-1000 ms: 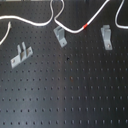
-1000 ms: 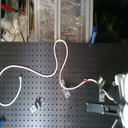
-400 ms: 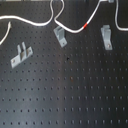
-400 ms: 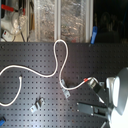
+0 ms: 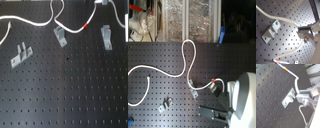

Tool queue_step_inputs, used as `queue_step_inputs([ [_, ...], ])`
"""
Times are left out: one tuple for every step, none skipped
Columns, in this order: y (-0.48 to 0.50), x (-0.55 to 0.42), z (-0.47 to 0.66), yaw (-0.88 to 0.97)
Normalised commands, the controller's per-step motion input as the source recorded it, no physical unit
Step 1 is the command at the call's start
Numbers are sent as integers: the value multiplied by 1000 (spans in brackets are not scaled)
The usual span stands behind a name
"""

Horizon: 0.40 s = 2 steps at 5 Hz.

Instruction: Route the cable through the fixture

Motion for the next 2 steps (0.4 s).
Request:
queue_step_inputs([
  [23, -2, 0, 0],
  [91, 457, 150, -54],
])
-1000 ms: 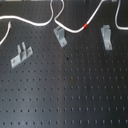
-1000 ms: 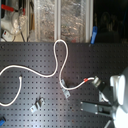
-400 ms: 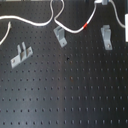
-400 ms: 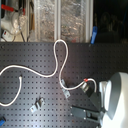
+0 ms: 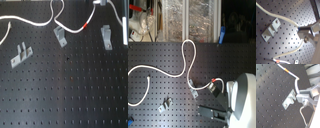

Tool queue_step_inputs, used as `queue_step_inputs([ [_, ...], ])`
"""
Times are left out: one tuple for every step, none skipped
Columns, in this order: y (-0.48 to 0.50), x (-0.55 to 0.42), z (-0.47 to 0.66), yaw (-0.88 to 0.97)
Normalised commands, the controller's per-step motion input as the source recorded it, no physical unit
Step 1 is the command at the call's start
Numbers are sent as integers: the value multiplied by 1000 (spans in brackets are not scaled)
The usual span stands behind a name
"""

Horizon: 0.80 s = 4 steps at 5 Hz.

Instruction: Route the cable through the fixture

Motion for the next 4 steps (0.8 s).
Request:
queue_step_inputs([
  [135, 471, 180, 0],
  [185, 297, 99, 303],
  [131, 62, 1, 774],
  [215, 13, -41, 626],
])
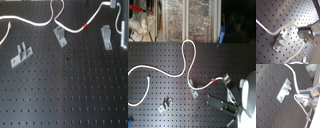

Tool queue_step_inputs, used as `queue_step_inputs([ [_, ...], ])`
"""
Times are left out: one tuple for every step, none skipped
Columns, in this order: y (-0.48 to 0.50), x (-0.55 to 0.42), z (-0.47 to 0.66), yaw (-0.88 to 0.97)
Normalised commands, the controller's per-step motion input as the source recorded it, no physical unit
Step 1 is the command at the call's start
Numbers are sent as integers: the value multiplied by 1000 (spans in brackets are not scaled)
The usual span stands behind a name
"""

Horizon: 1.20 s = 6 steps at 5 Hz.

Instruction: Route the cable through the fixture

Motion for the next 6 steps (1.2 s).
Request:
queue_step_inputs([
  [313, 36, 1, 400],
  [362, 72, 2, 263],
  [238, 77, 99, 448],
  [126, 107, 313, 637],
  [-220, 299, 299, 129],
  [-233, 224, 275, 280],
])
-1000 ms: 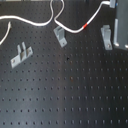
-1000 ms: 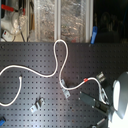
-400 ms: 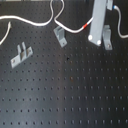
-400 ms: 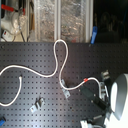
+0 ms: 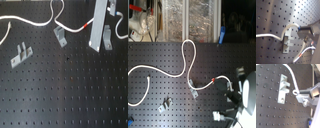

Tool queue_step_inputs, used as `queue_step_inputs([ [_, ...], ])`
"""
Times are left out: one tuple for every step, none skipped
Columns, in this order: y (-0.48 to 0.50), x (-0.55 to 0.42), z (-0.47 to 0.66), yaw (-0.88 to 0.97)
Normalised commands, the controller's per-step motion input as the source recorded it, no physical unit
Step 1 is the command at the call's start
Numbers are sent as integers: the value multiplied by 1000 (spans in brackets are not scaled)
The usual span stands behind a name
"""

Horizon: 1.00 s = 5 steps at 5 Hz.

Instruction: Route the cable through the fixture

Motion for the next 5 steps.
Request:
queue_step_inputs([
  [-288, 40, 242, 457],
  [-88, -105, 82, 206],
  [379, 296, 63, -266],
  [52, 60, 278, 0],
  [-215, -208, 302, 500],
])
